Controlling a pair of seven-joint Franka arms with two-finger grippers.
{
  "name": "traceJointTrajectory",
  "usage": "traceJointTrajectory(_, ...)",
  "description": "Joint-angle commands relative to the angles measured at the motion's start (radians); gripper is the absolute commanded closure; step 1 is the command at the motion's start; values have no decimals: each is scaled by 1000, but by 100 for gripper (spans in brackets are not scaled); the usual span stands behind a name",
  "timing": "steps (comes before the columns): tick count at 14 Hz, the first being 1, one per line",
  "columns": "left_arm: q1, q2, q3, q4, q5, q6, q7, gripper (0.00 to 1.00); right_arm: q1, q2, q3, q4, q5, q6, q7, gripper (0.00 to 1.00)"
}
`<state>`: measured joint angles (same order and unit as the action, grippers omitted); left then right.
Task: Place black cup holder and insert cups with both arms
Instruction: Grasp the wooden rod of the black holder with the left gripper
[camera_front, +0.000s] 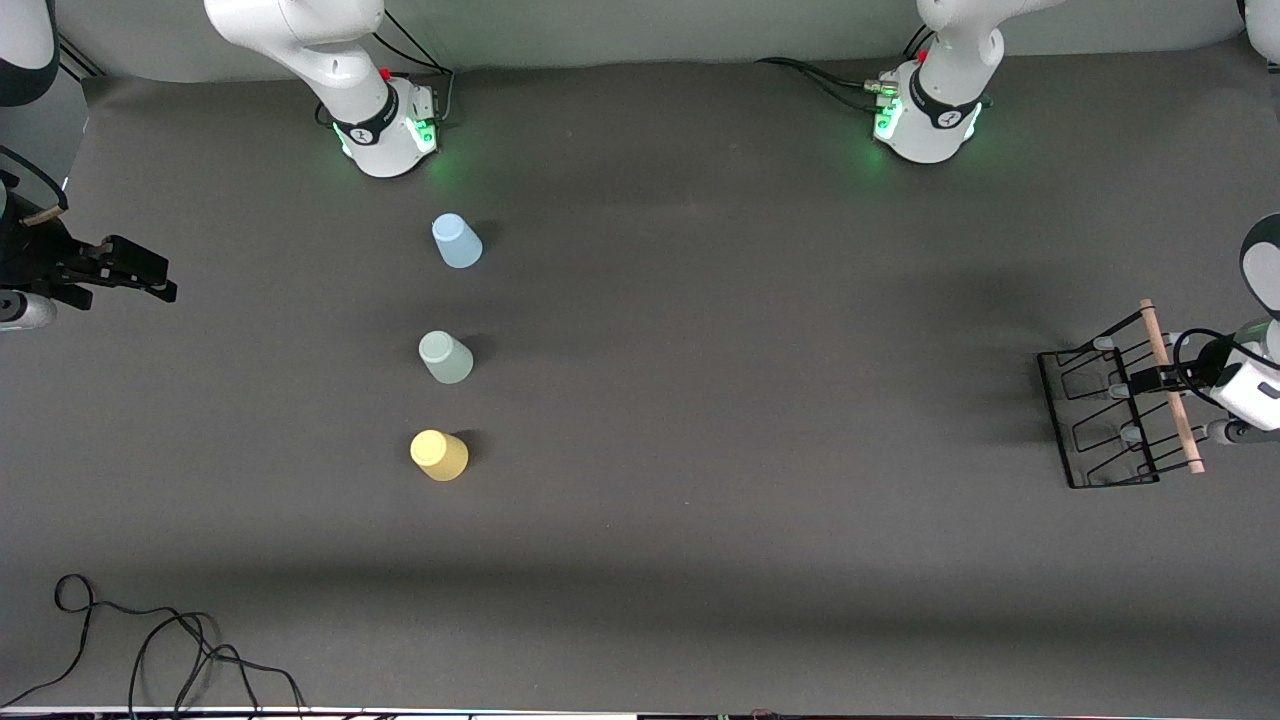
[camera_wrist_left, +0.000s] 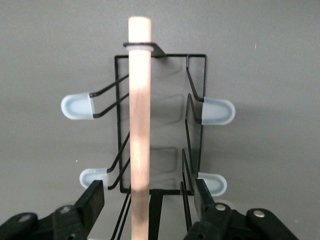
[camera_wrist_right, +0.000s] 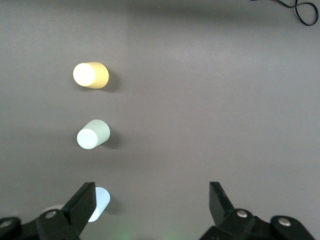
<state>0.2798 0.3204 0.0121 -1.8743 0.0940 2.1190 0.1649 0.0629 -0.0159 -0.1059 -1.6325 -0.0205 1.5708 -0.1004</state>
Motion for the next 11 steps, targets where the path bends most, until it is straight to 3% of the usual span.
traceJointTrajectory(1, 6, 28, -4, 14, 15, 54, 33, 24, 14, 7, -8, 19, -15, -14, 25, 0)
traceJointTrajectory(4, 25, 39, -6, 14, 12, 67, 82, 38, 14, 5, -8, 19, -13, -14, 25, 0)
traceJointTrajectory(5, 24, 39, -6, 14, 7, 65, 82, 47, 14, 5, -8, 19, -13, -14, 25, 0)
traceJointTrajectory(8, 24, 37, -6, 14, 3, 61, 82, 91, 14, 5, -8, 19, -13, -17, 25, 0)
traceJointTrajectory(9, 24, 35, -6, 14, 3, 61, 82, 97, 14, 5, -8, 19, -13, -18, 25, 0)
traceJointTrajectory(11, 24, 32, -8, 21, 3, 49, 82, 98, 14, 5, -8, 19, -13, -18, 25, 0)
